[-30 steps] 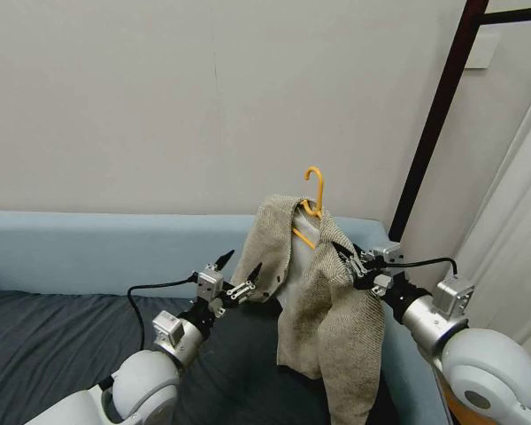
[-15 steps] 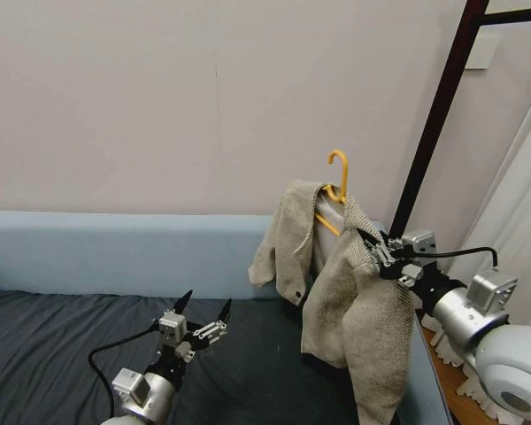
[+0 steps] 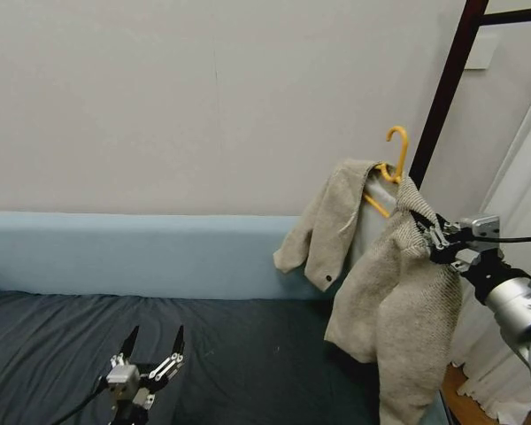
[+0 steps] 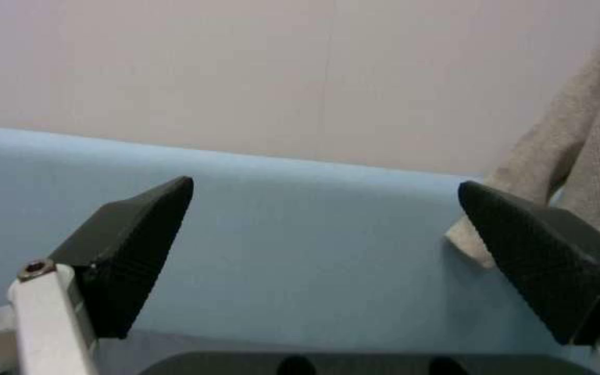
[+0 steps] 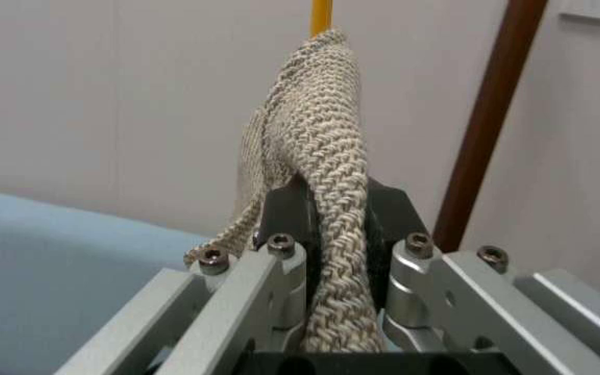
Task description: Pick up the clothes from the sofa and hang them on the clothes hanger.
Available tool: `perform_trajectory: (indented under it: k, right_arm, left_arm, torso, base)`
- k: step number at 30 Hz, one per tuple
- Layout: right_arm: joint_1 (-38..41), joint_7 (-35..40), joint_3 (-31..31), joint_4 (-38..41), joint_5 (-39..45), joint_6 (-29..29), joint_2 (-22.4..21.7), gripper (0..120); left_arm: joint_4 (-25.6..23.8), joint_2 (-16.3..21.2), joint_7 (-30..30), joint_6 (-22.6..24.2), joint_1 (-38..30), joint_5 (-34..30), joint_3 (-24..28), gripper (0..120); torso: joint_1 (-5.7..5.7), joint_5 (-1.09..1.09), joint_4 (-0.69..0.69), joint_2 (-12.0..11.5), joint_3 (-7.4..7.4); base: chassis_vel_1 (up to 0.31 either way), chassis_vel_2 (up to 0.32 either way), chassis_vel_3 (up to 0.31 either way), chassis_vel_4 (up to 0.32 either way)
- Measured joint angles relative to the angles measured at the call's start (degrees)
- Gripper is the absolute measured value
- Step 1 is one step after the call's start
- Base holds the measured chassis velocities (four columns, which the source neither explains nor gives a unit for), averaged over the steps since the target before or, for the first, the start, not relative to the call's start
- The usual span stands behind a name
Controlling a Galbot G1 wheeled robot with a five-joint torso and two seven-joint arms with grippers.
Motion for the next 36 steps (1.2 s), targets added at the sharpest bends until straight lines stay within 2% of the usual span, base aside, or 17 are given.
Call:
perform_trajectory:
  k: [7,15,22,29,31,33,34,36]
  right_arm:
    - [-1.7,1.7,7.4,-1.7,-0.7,-3.8,0.4,8]
    - [-4.5,3.4,16.4,-4.5,-1.3,-8.7,-1.5,8]
    - [-3.3,3.3,17.8,-10.8,-4.7,-10.0,-3.8,8]
    - [2.1,2.2,12.5,-17.6,-10.3,-7.9,-6.3,8]
    - [6.9,1.5,7.6,-20.5,-13.5,-6.4,-6.5,8]
    - [13.9,0.8,-0.4,-24.1,-16.9,-4.6,-5.5,8]
    - [13.9,0.8,-0.4,-24.1,-16.9,-4.6,-5.5,8]
    - [21.2,-0.8,-8.3,-28.3,-20.0,-2.5,-3.8,8]
  left_arm:
    - [-0.4,-3.2,0.9,-3.6,4.1,1.6,0.1,100]
    - [0.6,-4.6,0.9,-4.3,3.9,2.9,2.7,100]
    - [1.6,-4.6,1.2,-4.4,3.2,3.3,4.4,100]
    - [2.7,-5.0,0.9,-3.7,2.5,4.5,6.1,100]
    - [2.8,-5.1,0.7,-3.5,2.5,4.6,6.2,100]
    - [2.8,-5.1,0.7,-3.5,2.4,4.7,6.2,100]
    - [2.8,-5.1,0.7,-3.5,2.4,4.7,6.2,100]
    - [2.8,-5.1,0.6,-3.5,2.4,4.7,6.2,100]
  torso:
    - [-0.01,0.00,0.00,0.0,0.00]
    - [-0.01,0.00,-0.01,0.0,0.00]
    - [0.00,0.01,-0.01,0.0,0.01]
    - [0.01,0.00,0.00,0.0,0.01]
    - [0.00,-0.01,-0.03,0.0,0.01]
    - [0.00,-0.02,-0.02,0.0,0.00]
    - [0.00,-0.02,-0.02,0.0,0.00]
    - [0.01,0.02,0.02,0.0,0.02]
  base:
    - [0.000,0.000,0.000,0.000]
    - [0.000,0.000,0.000,0.000]
    - [0.000,0.000,0.000,0.000]
    - [0.000,0.000,0.000,0.000]
    - [0.000,0.000,0.000,0.000]
    - [0.000,0.000,0.000,0.000]
    - [0.000,0.000,0.000,0.000]
    - [0.000,0.000,0.000,0.000]
